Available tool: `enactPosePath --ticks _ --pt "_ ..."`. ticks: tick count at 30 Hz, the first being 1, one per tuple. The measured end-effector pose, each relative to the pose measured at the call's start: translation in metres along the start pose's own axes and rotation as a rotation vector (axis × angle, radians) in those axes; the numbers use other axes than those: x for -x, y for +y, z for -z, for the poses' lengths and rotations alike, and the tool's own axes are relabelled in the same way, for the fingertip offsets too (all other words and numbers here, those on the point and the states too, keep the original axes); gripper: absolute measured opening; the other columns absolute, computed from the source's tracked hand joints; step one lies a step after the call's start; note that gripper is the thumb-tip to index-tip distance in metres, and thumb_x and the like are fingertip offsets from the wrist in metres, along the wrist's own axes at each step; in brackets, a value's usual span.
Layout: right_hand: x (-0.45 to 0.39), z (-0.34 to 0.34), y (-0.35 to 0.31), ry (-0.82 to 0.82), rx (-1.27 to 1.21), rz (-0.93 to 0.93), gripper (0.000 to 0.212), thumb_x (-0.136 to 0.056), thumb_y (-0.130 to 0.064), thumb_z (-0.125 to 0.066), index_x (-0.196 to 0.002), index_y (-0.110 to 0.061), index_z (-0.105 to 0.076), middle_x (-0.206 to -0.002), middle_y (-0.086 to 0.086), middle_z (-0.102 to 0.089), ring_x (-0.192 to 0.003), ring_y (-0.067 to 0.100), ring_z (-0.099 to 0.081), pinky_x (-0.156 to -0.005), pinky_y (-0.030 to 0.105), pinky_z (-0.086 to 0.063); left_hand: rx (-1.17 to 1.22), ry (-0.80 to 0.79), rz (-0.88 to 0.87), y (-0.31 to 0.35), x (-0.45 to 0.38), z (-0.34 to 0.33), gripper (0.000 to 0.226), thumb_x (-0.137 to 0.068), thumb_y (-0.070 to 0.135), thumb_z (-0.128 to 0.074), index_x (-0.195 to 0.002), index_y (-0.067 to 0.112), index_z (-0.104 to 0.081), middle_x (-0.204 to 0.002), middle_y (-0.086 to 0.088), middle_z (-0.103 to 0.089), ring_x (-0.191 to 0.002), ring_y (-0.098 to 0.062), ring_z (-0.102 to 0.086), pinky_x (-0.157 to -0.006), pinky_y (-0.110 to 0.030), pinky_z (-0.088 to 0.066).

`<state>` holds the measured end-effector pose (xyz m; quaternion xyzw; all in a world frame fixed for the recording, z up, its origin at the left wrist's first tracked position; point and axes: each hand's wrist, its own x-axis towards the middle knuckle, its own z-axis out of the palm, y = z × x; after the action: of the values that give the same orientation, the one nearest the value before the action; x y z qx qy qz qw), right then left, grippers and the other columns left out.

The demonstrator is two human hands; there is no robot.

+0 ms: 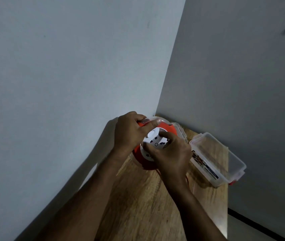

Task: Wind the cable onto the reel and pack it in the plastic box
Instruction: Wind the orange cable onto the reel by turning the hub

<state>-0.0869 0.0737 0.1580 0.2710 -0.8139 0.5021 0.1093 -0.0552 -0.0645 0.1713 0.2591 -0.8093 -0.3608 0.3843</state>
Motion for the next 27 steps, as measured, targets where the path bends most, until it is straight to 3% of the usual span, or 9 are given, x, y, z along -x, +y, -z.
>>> enactPosePath --ticks 4,9,13,15,17,20,23,25,27 --pt "0.001 -0.009 0.001 0.060 -0.122 -0.176 0.056 -0.060 -0.049 -0.089 -0.108 -0.025 -0.073 -0.099 -0.023 -0.064 -0.074 -0.015 -0.063 -0.057 -0.002 -0.043 -0.008 -0.004 -0.003 0.003 0.000 -0.001 0.058 -0.075 0.074 -0.065 -0.084 0.018 -0.079 -0.080 0.004 -0.074 -0.070 -0.009 -0.065 -0.065 -0.022 -0.051" --pt "-0.008 -0.015 -0.004 0.072 -0.453 -0.753 0.045 -0.063 -0.040 -0.091 -0.095 -0.021 -0.066 -0.100 0.004 -0.073 -0.072 0.011 -0.073 -0.042 0.014 -0.049 -0.039 0.022 -0.009 0.005 0.001 -0.004 0.049 -0.079 0.067 -0.071 -0.087 0.019 -0.080 -0.080 0.004 -0.073 -0.072 -0.010 -0.065 -0.064 -0.023 -0.051" --pt "-0.012 -0.018 -0.018 0.012 -0.891 -1.258 0.063 -0.075 -0.041 -0.086 -0.119 -0.011 -0.053 -0.115 0.010 -0.066 -0.094 0.030 -0.068 -0.072 0.044 -0.060 -0.074 0.030 -0.033 0.007 0.005 -0.009 0.050 -0.079 0.066 -0.073 -0.095 0.019 -0.081 -0.087 0.003 -0.074 -0.072 -0.008 -0.062 -0.061 -0.017 -0.046" --pt "-0.013 -0.013 -0.025 0.001 -1.122 -1.384 0.076 -0.084 -0.037 -0.080 -0.141 -0.006 -0.040 -0.120 0.017 -0.064 -0.091 0.033 -0.071 -0.070 0.043 -0.056 -0.060 0.004 -0.050 0.006 0.004 -0.007 0.058 -0.076 0.074 -0.066 -0.091 0.020 -0.081 -0.083 0.003 -0.074 -0.071 -0.009 -0.064 -0.062 -0.024 -0.053" --pt "-0.009 -0.005 -0.027 -0.024 -1.245 -1.363 0.066 -0.085 -0.026 -0.080 -0.137 -0.007 -0.044 -0.111 0.020 -0.065 -0.087 0.032 -0.076 -0.070 0.043 -0.062 -0.030 -0.022 -0.038 0.005 -0.002 -0.002 0.064 -0.074 0.078 -0.061 -0.085 0.018 -0.080 -0.080 0.001 -0.074 -0.070 -0.011 -0.066 -0.065 -0.033 -0.058" --pt "0.007 0.006 -0.023 -0.083 -0.929 -0.942 0.029 -0.087 -0.017 -0.075 -0.111 -0.012 -0.060 -0.102 0.012 -0.074 -0.087 0.025 -0.076 -0.076 0.046 -0.064 -0.005 -0.050 -0.012 -0.001 -0.012 0.002 0.058 -0.078 0.070 -0.067 -0.076 0.013 -0.077 -0.074 -0.002 -0.073 -0.068 -0.014 -0.067 -0.066 -0.043 -0.059" --pt "0.013 0.016 -0.008 0.021 -0.171 0.151 0.015 -0.085 -0.017 -0.072 -0.093 -0.021 -0.060 -0.099 -0.001 -0.071 -0.097 0.012 -0.067 -0.087 0.036 -0.060 0.000 -0.069 -0.011 -0.005 -0.017 0.004 0.064 -0.076 0.076 -0.062 -0.072 0.014 -0.076 -0.068 0.000 -0.071 -0.065 -0.015 -0.066 -0.064 -0.043 -0.056" --pt "0.007 0.019 0.004 -0.072 0.225 0.638 0.025 -0.081 -0.018 -0.071 -0.104 -0.020 -0.064 -0.118 0.005 -0.064 -0.118 0.019 -0.054 -0.104 0.042 -0.043 -0.014 -0.089 -0.022 -0.004 -0.019 0.003 0.065 -0.075 0.079 -0.059 -0.070 0.016 -0.076 -0.066 0.002 -0.070 -0.065 -0.012 -0.064 -0.064 -0.042 -0.056" --pt "0.000 0.018 0.014 -0.238 0.494 0.720 0.055 -0.069 -0.018 -0.085 -0.120 -0.024 -0.064 -0.136 0.010 -0.054 -0.132 0.029 -0.043 -0.109 0.053 -0.035 -0.015 -0.115 -0.032 -0.004 -0.020 0.002 0.063 -0.077 0.076 -0.062 -0.070 0.015 -0.075 -0.065 0.001 -0.068 -0.065 -0.013 -0.063 -0.066 -0.042 -0.056"
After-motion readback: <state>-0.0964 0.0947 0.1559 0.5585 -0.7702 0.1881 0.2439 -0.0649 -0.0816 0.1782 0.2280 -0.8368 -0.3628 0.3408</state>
